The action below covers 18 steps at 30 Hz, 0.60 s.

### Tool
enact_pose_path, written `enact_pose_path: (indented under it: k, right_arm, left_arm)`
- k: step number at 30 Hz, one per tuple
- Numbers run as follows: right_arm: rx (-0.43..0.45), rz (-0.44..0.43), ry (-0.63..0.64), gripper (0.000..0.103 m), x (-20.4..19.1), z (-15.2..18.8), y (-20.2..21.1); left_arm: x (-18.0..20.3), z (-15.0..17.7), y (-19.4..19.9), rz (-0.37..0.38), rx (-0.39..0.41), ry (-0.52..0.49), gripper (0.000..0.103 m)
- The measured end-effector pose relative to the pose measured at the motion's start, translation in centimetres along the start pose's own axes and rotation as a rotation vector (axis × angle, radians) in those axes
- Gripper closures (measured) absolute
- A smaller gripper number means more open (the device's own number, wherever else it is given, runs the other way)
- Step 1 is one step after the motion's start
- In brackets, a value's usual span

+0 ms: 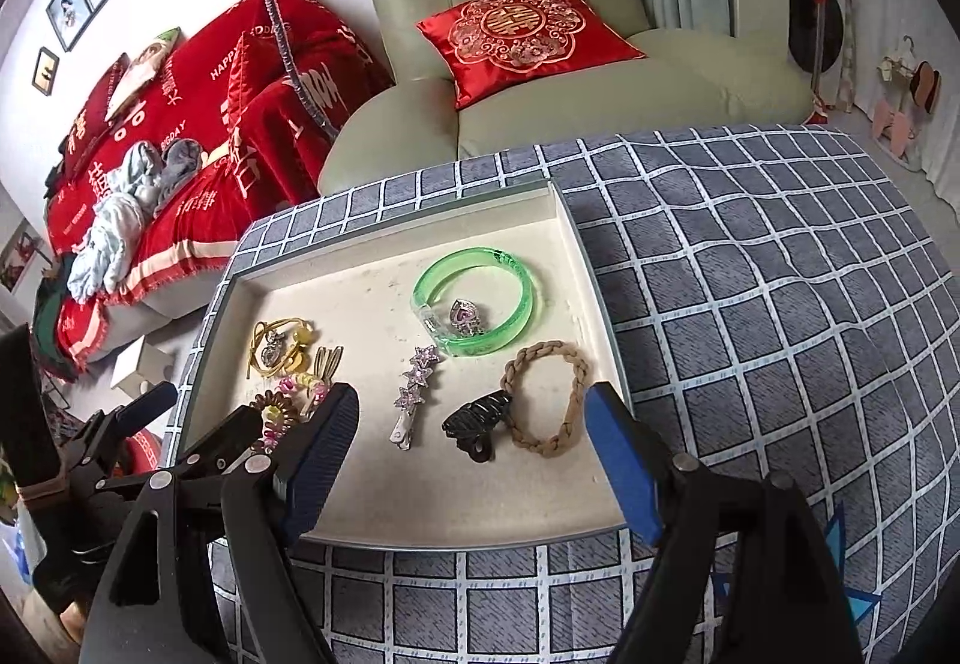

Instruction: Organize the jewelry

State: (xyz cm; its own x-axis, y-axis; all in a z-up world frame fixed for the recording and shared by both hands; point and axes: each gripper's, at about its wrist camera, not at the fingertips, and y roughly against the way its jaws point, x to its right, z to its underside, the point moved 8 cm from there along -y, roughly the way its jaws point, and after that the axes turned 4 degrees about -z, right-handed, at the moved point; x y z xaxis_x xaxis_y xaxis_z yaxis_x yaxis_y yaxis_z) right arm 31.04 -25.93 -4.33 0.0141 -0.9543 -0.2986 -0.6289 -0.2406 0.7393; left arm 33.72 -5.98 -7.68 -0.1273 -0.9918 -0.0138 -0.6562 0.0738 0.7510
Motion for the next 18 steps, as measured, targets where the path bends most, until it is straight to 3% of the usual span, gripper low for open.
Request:
enact_pose_path:
  k: [5,7,15,18]
  right_arm:
    - [-0.007,0.014,0.027,0.022,-0.1,0.2,-0.1]
    - [-0.005,0.025,0.035,0.014,-0.2,0.4,-0.1]
    - [0.017,0.110,0.098,0.012,-0.5,1.0,0.3]
    - [0.011,0.137,0.140,0.012,-0.8,1.6,0.4]
  left_arm:
    - [-0.4,0.2,0.6,-0.035,0.012,-0.006,0.000]
    - [-0.6,0.2,0.8,-0.042,0.011,-0.005,0.000]
    - [-1.6,1.3,1.5,-0.051,-0.005,0.036,0.000]
    - [-1.8,1.7,2.1,-0.090,0.005,0.027,0.000]
